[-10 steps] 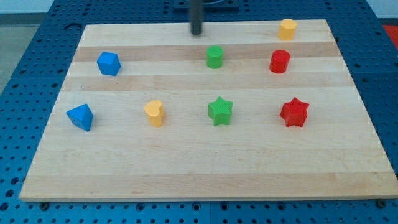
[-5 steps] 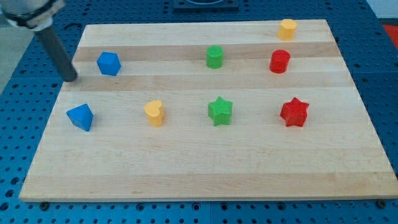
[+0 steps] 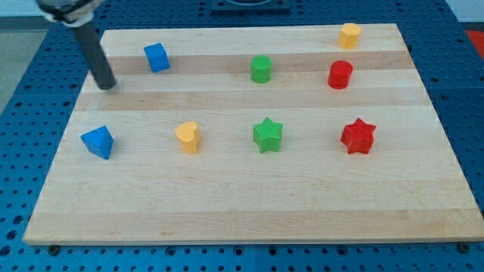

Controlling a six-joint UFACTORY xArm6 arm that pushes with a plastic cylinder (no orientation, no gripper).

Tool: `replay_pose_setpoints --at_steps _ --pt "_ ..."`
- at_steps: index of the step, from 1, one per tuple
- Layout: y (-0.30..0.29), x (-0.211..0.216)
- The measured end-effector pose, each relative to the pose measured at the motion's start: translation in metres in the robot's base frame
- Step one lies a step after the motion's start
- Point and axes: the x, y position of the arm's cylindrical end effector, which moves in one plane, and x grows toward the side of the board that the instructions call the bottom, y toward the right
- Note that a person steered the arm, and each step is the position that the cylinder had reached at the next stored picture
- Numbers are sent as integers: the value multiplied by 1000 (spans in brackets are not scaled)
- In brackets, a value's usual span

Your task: Push the blue cube to the yellow hexagon

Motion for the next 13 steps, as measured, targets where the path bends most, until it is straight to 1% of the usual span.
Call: replay_pose_setpoints --at_steps 1,2,5,6,8,10,11,12,13 --pt "-4 -34" --pt "36 -55" --pt "178 -59" --pt "214 -65" --pt "224 -71" --pt "314 -71" --pt "336 -71" --pt "326 -69" --pt "324 -53"
